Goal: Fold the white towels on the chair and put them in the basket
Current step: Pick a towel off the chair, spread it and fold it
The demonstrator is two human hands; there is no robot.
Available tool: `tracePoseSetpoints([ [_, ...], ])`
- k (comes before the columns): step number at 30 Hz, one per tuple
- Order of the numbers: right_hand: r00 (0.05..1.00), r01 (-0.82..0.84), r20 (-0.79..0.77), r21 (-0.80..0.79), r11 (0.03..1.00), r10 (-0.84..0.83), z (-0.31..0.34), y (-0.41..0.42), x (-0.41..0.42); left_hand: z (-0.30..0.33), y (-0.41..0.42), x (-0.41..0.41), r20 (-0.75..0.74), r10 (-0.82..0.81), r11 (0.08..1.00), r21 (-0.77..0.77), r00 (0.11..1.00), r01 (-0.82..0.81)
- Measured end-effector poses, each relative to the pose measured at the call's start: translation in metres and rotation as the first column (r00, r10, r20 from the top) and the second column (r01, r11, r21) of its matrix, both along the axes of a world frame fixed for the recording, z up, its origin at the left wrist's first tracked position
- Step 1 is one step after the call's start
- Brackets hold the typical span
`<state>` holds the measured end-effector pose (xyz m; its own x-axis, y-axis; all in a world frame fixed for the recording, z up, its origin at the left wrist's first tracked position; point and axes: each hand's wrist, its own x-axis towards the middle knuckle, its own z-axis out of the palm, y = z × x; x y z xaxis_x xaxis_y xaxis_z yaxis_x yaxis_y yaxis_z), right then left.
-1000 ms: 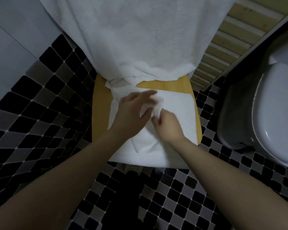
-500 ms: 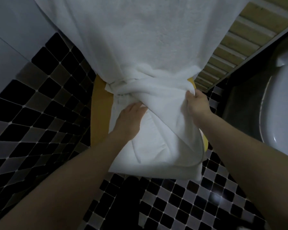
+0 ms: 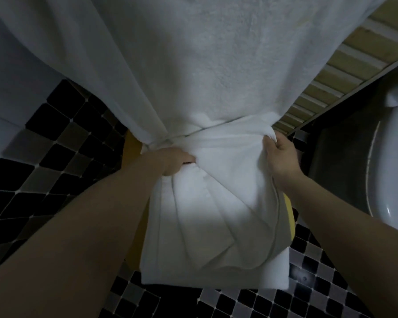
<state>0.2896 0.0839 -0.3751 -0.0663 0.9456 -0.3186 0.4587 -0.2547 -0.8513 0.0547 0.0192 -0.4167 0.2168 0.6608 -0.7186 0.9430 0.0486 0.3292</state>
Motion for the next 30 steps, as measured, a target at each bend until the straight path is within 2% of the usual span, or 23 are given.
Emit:
tracePoseSetpoints([
  [4, 1.0, -0.016, -0.012, -0.034, 0.999, 0.016, -0.002, 0.003, 0.003, -0.001, 0.012, -0.013, 0.08, -0.037, 0.995, -0.092, 0.996, 0.044],
  [7, 1.0, -0.015, -0.018, -0.045, 0.999, 0.015, -0.001, 0.005, 0.004, -0.001, 0.015, -0.019, 0.084, -0.025, 0.998, -0.059, 0.996, 0.03],
  [8, 1.0, -0.011, -0.023, -0.04, 0.999, 0.01, 0.0, 0.005, 0.004, -0.001, 0.013, -0.023, 0.066, 0.001, 1.0, -0.013, 0.998, 0.0],
  [10, 0.998, 0.025, -0.054, -0.045, 0.999, -0.027, 0.0, 0.005, 0.005, 0.001, 0.002, -0.032, 0.147, 0.171, 0.981, 0.067, 0.974, -0.182],
  [12, 0.992, 0.075, -0.096, -0.058, 0.995, -0.08, 0.002, 0.003, 0.008, 0.0, -0.017, -0.036, 0.316, 0.398, 0.881, 0.131, 0.861, -0.455],
  [14, 0.988, 0.086, -0.121, -0.068, 0.994, -0.093, 0.006, -0.002, 0.012, 0.0, -0.036, -0.034, 0.384, 0.539, 0.77, 0.138, 0.75, -0.623],
  [17, 0.99, 0.005, -0.137, -0.061, 0.998, -0.013, 0.01, -0.011, 0.017, -0.012, -0.045, -0.029, 0.296, 0.542, 0.786, 0.152, 0.786, -0.599],
  [21, 0.984, -0.069, -0.168, -0.04, 0.997, 0.062, 0.016, -0.021, 0.015, -0.002, -0.025, -0.014, 0.418, 0.478, 0.759, 0.248, 0.773, -0.603],
  [22, 0.984, -0.072, -0.165, -0.036, 0.997, 0.065, 0.018, -0.023, 0.014, 0.003, -0.02, -0.007, 0.426, 0.436, 0.762, 0.294, 0.793, -0.577],
  [24, 0.983, -0.077, -0.17, -0.03, 0.997, 0.071, 0.021, -0.025, 0.012, 0.016, -0.015, 0.007, 0.37, 0.319, 0.837, 0.322, 0.873, -0.443],
  [26, 0.981, -0.088, -0.173, -0.02, 0.996, 0.084, 0.024, -0.026, 0.012, 0.021, -0.011, 0.018, 0.108, 0.063, 0.955, 0.282, 0.992, -0.091],
  [28, 0.981, -0.108, -0.162, -0.008, 0.994, 0.106, 0.026, -0.027, 0.013, 0.026, -0.008, 0.029, -0.118, -0.224, 0.956, 0.164, 0.967, 0.242],
  [30, 0.981, -0.135, -0.141, 0.003, 0.991, 0.134, 0.028, -0.026, 0.014, 0.031, -0.008, 0.035, -0.247, -0.4, 0.894, 0.108, 0.882, 0.436],
])
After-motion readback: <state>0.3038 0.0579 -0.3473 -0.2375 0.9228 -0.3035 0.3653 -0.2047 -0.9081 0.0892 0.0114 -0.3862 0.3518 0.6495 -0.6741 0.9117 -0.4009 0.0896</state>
